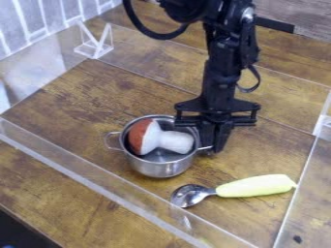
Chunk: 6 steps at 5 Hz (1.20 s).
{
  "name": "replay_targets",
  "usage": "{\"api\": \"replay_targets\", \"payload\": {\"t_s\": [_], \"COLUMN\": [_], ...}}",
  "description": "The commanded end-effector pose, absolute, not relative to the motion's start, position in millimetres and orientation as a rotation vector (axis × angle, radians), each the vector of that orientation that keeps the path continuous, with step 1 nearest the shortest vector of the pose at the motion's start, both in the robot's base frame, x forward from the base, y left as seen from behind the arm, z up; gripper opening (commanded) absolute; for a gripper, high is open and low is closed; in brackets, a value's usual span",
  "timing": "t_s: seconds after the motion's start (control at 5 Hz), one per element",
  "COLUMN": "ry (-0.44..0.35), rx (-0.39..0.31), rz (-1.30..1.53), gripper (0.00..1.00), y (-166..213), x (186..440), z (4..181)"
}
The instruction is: Remove the mushroom from the silver pot and put it on the table
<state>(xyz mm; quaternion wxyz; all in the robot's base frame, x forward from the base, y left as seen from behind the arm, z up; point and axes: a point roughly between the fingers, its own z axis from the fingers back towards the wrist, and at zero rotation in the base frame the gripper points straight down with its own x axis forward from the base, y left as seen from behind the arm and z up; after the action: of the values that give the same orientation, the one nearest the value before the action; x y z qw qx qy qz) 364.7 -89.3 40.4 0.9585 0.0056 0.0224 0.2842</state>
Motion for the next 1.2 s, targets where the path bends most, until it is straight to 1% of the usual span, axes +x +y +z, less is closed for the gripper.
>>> {"api": "replay_targets", "payload": {"t_s": [0.0,0.6,0.8,1.0], "ry": [-0.021,0.045,0.067,0.092], "rx": [-0.044,-0.074,-0.082,-0.086], "rz": [0.554,0.431,0.408,0.38], "gripper": [0.0,0.0,1.0,1.0], "y": [-85.1,-90.2,-89.3,-88.2], "x": [377.9,374.0,372.2,369.4], "z": [78.0,95.7,95.4,93.7]}}
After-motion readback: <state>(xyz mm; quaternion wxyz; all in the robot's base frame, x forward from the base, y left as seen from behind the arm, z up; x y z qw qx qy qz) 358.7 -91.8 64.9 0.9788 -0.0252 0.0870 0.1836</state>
